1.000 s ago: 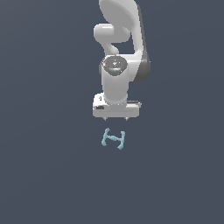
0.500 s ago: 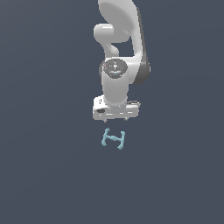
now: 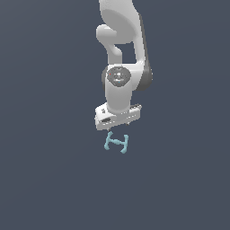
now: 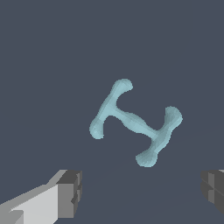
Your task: Pick up the object and move it to a goal position.
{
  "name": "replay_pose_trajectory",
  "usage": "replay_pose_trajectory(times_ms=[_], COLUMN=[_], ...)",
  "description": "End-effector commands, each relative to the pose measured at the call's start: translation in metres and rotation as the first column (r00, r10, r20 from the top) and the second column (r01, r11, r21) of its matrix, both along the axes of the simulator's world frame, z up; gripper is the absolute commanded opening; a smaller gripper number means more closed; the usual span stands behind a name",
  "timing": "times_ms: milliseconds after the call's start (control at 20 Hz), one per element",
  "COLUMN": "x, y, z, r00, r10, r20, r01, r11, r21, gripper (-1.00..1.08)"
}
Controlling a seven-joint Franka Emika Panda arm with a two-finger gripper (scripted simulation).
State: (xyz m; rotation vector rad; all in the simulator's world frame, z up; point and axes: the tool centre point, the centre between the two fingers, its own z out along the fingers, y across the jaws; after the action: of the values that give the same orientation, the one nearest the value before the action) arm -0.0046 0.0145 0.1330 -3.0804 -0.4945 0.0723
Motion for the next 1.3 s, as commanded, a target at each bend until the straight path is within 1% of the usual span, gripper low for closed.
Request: replay_pose_trajectory(times_ms=[0,150,300,450,600,750,900,1050,1250], x=[0.002,0.004,0.007,0.009,0.011,0.014,0.016,0.018,0.021], y=[-0.001,-0.002,-0.002,-0.003,-0.003,-0.004,-0.004,-0.004,-0.005], z=[-0.005,-0.011,-0.016,-0.022,-0.028,-0.033,-0.039,-0.044,-0.052], r00=[0.997,0.987,0.969,0.944,0.912,0.873,0.827,0.775,0.698], r10=[0.074,0.160,0.246,0.329,0.410,0.488,0.561,0.631,0.715], r20=[0.003,0.007,0.011,0.014,0.018,0.022,0.026,0.030,0.036], r01=[-0.074,-0.160,-0.246,-0.329,-0.410,-0.488,-0.562,-0.631,-0.715], r11=[0.997,0.987,0.969,0.944,0.912,0.873,0.827,0.776,0.699], r21=[-0.001,-0.001,-0.002,-0.002,-0.002,-0.003,-0.004,-0.005,-0.006], gripper=[1.00,1.00,1.00,1.00,1.00,1.00,1.00,1.00,1.00])
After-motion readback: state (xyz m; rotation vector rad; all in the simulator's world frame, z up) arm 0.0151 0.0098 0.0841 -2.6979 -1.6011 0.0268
